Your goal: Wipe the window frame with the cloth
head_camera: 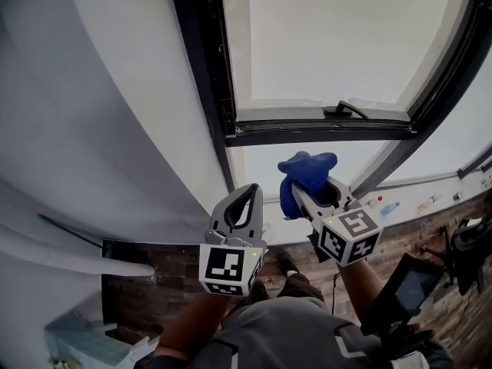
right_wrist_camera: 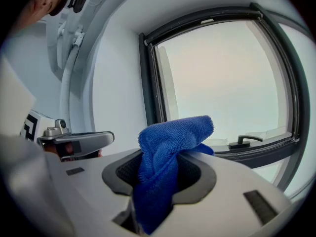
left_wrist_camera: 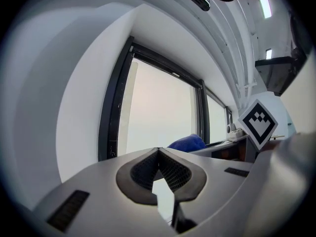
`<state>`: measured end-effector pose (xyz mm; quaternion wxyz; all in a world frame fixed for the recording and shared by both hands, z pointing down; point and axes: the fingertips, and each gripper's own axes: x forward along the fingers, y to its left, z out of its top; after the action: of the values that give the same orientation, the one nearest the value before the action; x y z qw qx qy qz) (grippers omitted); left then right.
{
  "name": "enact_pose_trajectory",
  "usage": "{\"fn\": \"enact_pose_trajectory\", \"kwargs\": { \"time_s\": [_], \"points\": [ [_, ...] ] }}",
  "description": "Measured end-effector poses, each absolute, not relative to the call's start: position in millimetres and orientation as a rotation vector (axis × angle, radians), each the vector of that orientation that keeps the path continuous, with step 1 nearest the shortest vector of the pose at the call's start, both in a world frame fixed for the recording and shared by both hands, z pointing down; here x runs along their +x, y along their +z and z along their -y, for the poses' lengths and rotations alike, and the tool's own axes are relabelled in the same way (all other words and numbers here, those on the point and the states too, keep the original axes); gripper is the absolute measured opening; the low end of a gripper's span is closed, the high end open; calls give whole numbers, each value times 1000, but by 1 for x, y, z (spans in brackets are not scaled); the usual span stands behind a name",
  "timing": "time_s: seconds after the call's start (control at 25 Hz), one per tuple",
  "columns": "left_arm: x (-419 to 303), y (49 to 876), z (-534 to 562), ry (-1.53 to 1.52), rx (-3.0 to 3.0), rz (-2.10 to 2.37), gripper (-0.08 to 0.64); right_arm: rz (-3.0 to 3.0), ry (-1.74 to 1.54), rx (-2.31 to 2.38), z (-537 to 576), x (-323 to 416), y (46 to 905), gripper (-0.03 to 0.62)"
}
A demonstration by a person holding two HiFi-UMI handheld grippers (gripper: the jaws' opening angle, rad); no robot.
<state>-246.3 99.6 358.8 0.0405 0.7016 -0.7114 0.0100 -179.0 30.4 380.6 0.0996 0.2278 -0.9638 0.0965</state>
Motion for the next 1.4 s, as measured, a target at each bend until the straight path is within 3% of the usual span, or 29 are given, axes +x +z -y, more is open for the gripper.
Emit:
{"fn": "enact_pose_trajectory", "kwargs": {
  "time_s": [1.04, 1.4],
  "points": [
    [-341, 395, 27, 65, 1746, 2434, 8, 2780, 244, 229, 122, -362, 464, 162],
    [-363, 401, 25, 90, 1631, 2468, 8, 2929, 190, 156, 144, -413, 414, 161]
  ]
}}
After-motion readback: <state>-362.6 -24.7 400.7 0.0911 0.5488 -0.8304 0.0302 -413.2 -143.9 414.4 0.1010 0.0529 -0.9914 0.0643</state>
